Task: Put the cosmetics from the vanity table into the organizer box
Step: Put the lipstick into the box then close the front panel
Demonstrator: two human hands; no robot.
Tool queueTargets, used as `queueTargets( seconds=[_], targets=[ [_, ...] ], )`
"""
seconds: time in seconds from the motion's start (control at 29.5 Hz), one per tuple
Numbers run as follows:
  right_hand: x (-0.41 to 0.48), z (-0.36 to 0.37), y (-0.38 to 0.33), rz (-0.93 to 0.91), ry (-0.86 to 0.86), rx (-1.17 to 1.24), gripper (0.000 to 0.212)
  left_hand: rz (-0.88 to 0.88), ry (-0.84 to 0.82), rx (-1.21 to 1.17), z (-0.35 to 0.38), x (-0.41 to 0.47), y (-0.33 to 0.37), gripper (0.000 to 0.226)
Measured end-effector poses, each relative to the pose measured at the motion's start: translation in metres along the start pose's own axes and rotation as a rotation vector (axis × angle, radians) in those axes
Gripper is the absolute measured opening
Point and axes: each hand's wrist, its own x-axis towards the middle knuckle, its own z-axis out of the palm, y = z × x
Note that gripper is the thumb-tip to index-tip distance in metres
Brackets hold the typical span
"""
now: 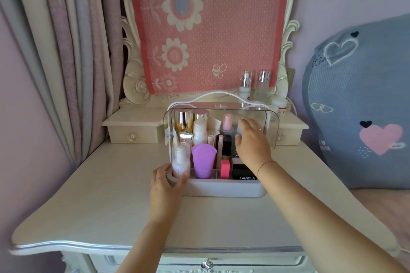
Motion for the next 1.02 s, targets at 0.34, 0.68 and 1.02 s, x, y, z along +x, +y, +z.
queueTargets(
  seconds=[0.34,0.68,1.02],
  targets=[
    [0.036,0.002,-0.025,-0.085,-0.066,-0.023,0.022,-0.002,0.011,-0.013,0.001,0.002,-0.001,0.051],
    [0.039,0.012,-0.029,-0.007,0.055,-0.050,0.017,0.001,0.010,-0.017,0.001,0.003,-0.002,0.051],
    [0.021,0.001,-0.037,-0.039,0.175,0.170,0.025,-0.021,0.005,-0.029,0.002,0.003,-0.001,0.061]
  ],
)
